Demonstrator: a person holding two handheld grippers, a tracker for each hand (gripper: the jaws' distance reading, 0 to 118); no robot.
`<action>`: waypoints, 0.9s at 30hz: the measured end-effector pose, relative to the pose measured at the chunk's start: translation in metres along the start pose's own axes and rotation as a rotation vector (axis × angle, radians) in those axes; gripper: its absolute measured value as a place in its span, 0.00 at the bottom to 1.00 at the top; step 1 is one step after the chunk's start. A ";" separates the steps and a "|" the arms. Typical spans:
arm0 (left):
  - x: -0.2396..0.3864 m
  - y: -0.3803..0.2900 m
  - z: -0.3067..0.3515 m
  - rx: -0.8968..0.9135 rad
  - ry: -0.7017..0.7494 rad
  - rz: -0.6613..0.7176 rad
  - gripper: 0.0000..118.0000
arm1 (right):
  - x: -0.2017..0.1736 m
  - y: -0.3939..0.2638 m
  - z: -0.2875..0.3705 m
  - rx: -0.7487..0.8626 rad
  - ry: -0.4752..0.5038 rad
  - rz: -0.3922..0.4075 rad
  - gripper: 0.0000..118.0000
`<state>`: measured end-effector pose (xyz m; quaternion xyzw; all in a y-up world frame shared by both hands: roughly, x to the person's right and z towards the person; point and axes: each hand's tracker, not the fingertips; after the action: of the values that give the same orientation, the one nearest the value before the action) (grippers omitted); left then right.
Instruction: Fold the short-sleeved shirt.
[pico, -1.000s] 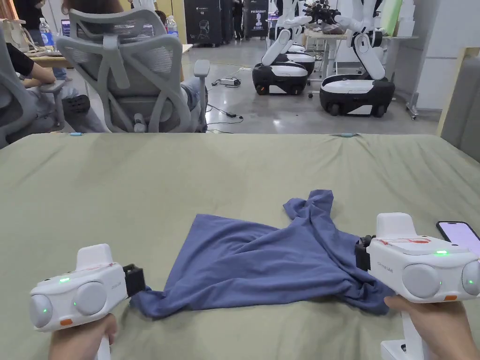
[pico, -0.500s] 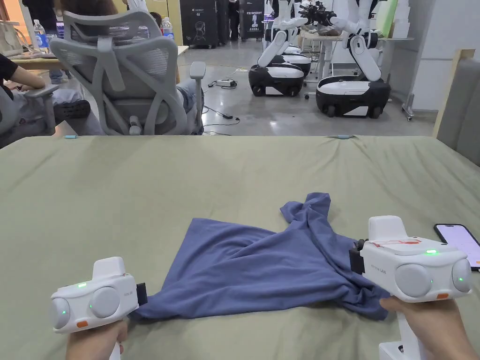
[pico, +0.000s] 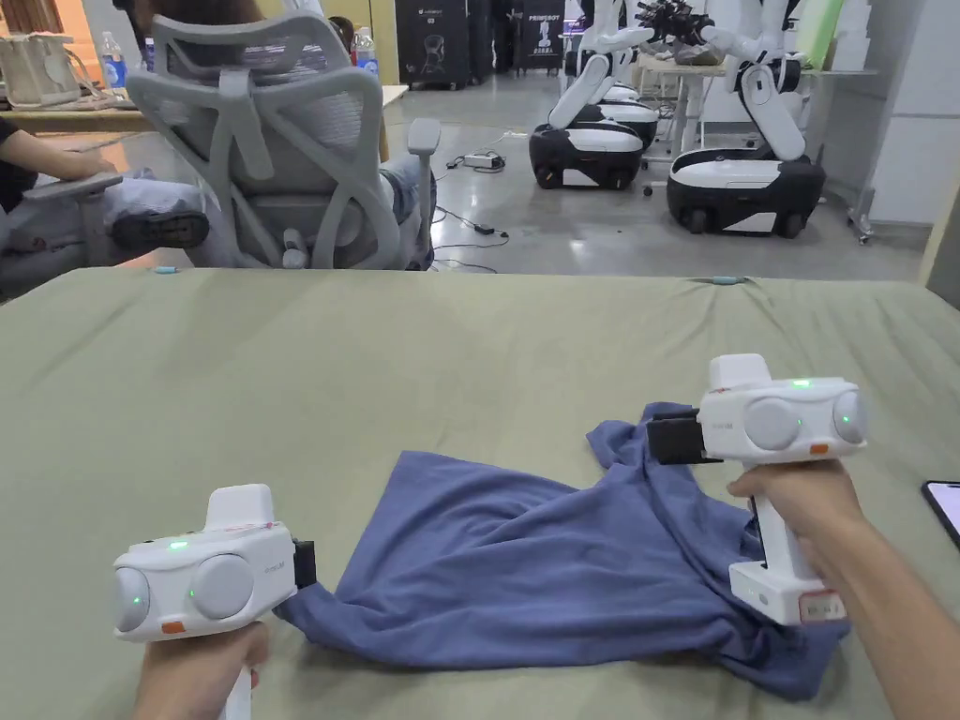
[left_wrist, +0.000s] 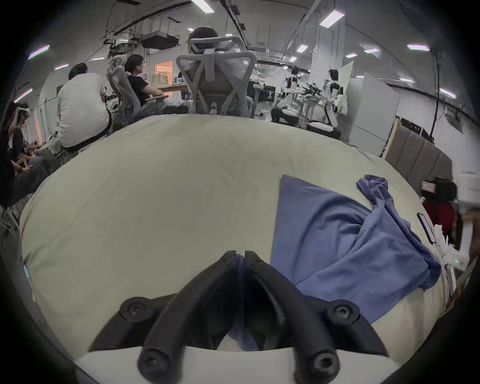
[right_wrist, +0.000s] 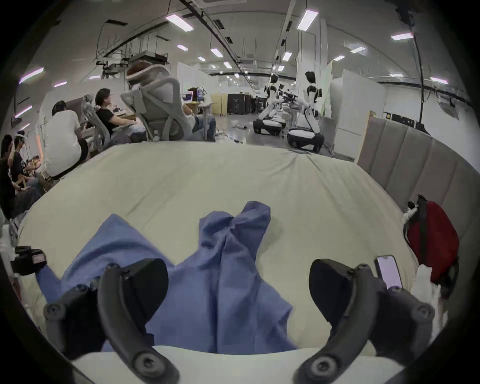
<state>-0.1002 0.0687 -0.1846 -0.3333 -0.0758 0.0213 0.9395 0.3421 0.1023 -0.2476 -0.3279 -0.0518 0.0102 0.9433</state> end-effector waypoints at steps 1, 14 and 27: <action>0.001 0.001 -0.002 -0.002 -0.001 -0.001 0.04 | 0.001 0.008 -0.016 -0.026 -0.014 0.005 0.95; -0.004 0.008 -0.028 -0.019 -0.001 -0.013 0.04 | -0.008 0.004 -0.128 -0.291 -0.006 0.044 0.24; 0.002 0.058 -0.022 0.057 -0.031 -0.016 0.04 | 0.007 0.049 -0.043 -0.085 0.017 0.036 0.06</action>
<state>-0.0944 0.1002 -0.2378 -0.3053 -0.0923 0.0210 0.9475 0.3544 0.1148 -0.3111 -0.3685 -0.0384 0.0220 0.9286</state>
